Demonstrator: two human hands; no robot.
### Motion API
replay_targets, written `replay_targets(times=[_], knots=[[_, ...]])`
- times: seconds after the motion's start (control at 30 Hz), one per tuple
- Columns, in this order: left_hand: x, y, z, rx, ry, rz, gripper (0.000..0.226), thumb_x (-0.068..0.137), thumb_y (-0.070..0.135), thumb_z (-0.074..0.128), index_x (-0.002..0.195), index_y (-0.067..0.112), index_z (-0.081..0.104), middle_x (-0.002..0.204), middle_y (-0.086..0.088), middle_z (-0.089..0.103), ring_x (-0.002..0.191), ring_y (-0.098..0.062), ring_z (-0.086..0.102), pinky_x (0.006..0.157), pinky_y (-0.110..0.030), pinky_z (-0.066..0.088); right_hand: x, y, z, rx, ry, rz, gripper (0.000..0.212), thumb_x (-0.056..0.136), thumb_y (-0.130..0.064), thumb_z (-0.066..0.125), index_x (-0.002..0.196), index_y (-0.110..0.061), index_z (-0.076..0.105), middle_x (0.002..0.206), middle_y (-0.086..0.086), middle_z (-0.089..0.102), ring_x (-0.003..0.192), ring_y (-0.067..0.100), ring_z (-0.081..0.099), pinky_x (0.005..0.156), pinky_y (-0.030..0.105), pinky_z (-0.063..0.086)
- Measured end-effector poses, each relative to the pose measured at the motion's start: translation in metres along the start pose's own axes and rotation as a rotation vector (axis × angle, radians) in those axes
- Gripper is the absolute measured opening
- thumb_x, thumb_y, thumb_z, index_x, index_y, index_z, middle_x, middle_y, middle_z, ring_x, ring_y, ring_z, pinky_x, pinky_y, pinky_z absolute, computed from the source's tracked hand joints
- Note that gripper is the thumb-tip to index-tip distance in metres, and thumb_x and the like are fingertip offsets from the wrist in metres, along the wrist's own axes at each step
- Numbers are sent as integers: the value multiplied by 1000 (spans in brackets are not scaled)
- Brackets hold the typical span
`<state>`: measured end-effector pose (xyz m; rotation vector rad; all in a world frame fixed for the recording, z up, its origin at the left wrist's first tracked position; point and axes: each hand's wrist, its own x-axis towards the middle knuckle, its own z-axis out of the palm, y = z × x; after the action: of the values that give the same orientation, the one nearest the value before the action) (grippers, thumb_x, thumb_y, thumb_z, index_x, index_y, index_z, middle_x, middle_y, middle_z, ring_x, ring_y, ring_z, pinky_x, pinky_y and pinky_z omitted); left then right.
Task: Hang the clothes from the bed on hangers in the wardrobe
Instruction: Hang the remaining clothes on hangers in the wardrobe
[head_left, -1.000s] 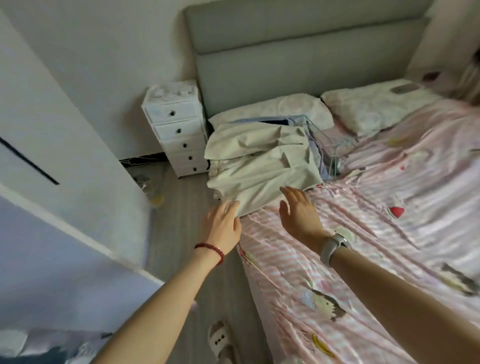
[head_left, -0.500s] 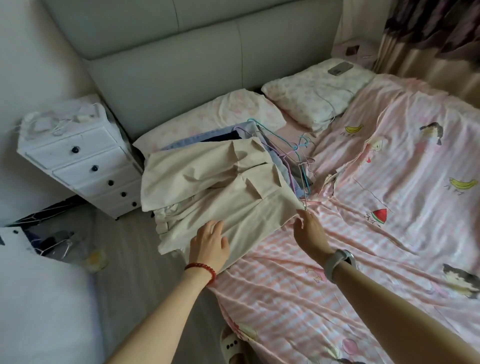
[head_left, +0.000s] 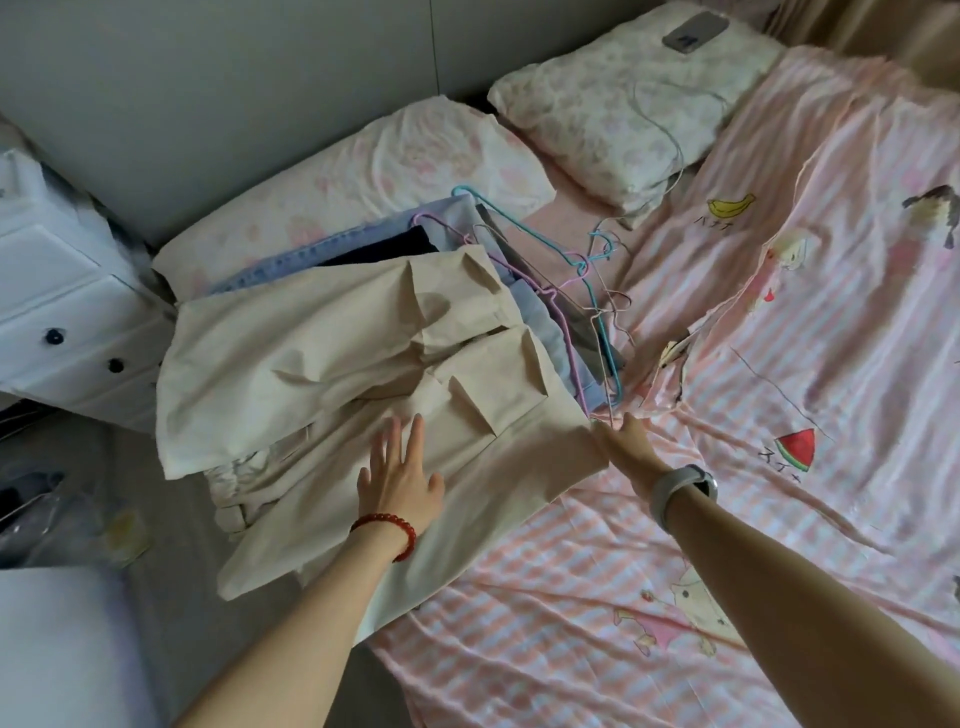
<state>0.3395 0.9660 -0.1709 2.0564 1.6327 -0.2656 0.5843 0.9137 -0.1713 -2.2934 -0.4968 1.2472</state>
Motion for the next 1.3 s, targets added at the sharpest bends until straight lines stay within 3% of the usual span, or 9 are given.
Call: replay_targets(times=[0.1,0.2,0.3,0.47,0.57,0.67,0.97,1.23,1.3], knots=[[14,-1,13,-86,-120,-23,71,95,32,40,146,23,-9,156,-3,-6,143,-23,-5,114,-44,12,21,4,9,41,63,32,34,84,-29,50,103,-1,54,99,16,60,92,32,56,79,40,49],[14,-1,18,-133,-151,-25,69,96,31,40,147,22,-5,156,-2,-4,143,-22,-3,114,-38,8,17,-5,13,123,258,-127,30,90,-27,45,67,-8,46,63,6,49,65,26,46,53,31,31],[15,-2,13,-162,-106,-34,60,95,27,42,147,16,14,155,-4,10,142,-20,9,114,-33,14,4,-17,11,133,425,-388,21,97,-17,36,79,-8,41,75,8,46,69,23,40,60,31,25],[17,6,-27,-197,10,-53,38,96,20,40,132,11,44,140,-8,39,130,-22,35,104,-30,30,1,-40,1,-7,239,-452,31,87,1,37,116,-3,45,97,18,58,87,36,54,74,41,43],[13,19,-59,-194,119,2,35,96,16,40,130,10,47,137,-8,42,127,-22,38,102,-28,28,-5,-60,-16,100,290,-423,14,89,-15,42,94,-10,54,87,16,61,82,35,55,68,32,36],[6,35,-99,-238,253,76,39,95,15,42,134,10,43,139,-10,38,130,-22,35,106,-29,26,-22,-76,-29,164,337,-517,37,88,-36,51,58,-23,33,53,-6,38,52,17,36,55,28,27],[-35,66,-229,-78,719,289,61,96,31,41,147,20,10,156,-6,3,143,-23,0,113,-41,5,-101,-107,-83,109,450,-1112,41,83,-49,47,65,-14,57,48,-1,47,46,19,44,47,31,33],[-136,17,-240,10,776,247,63,87,53,26,144,26,24,154,6,10,140,-11,-10,112,-43,-8,-164,-100,-84,32,481,-1465,44,87,-48,46,59,-15,54,46,-11,32,40,11,35,41,22,28],[-160,5,-236,21,712,193,53,90,48,30,137,26,38,149,1,29,142,-18,8,112,-43,-4,-179,-97,-77,-2,518,-1498,52,89,-52,41,59,-12,56,43,-8,36,40,14,39,42,23,27]])
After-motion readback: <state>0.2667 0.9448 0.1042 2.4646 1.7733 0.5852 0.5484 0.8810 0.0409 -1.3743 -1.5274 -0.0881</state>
